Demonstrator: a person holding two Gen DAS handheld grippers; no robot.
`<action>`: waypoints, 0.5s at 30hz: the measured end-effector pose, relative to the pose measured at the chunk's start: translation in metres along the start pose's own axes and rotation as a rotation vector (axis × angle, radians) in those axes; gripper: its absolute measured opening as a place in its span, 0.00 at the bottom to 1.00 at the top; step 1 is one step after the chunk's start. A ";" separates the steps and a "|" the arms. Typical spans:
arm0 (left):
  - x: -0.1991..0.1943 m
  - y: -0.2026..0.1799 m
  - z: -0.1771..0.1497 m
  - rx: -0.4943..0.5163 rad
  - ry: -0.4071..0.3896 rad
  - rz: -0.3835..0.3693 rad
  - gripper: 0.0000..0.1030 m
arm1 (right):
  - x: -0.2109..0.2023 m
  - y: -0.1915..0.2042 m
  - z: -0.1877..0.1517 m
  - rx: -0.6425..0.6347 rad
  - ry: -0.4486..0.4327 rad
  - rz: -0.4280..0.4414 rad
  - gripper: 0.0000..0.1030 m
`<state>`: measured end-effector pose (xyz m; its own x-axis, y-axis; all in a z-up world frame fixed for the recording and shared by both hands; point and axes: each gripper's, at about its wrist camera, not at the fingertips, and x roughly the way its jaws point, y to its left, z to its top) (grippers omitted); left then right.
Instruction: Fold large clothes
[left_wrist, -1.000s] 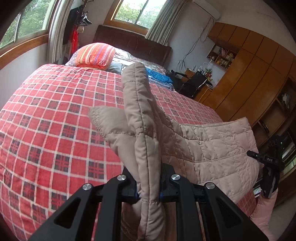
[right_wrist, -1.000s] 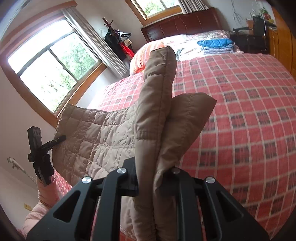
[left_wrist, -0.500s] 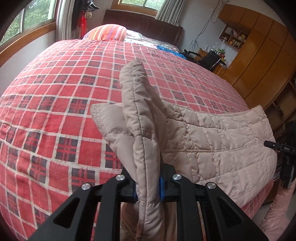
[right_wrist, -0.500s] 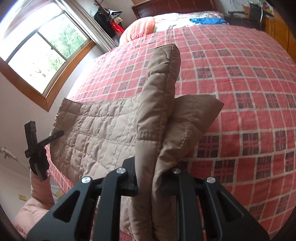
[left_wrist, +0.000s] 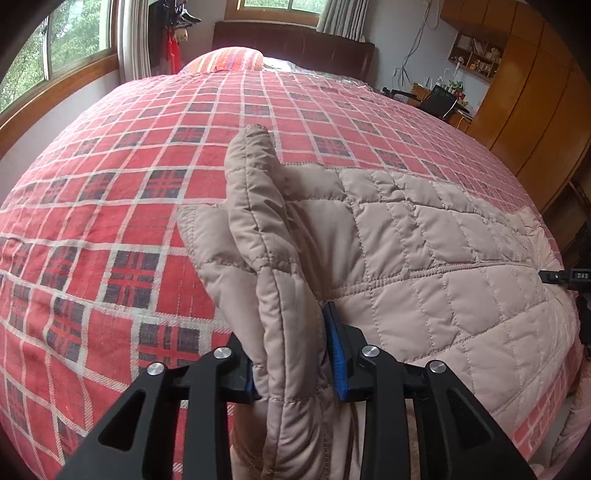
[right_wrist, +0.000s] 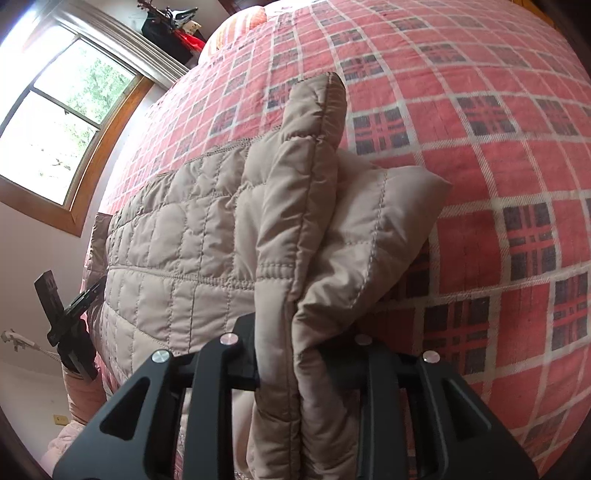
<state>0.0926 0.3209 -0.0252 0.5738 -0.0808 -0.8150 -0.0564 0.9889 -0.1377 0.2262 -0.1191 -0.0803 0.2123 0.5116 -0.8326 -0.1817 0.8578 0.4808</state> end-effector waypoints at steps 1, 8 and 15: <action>0.000 -0.001 -0.001 -0.001 -0.002 0.003 0.32 | 0.000 -0.001 0.000 0.002 -0.001 0.002 0.27; -0.004 0.005 -0.005 -0.049 -0.006 0.005 0.38 | -0.026 -0.003 -0.001 -0.004 -0.021 -0.068 0.44; -0.031 0.007 -0.002 -0.077 -0.015 0.041 0.41 | -0.074 0.022 -0.014 -0.080 -0.096 -0.258 0.45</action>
<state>0.0730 0.3303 -0.0017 0.5819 -0.0376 -0.8124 -0.1425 0.9788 -0.1474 0.1930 -0.1389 -0.0123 0.3506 0.2826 -0.8929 -0.1842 0.9556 0.2301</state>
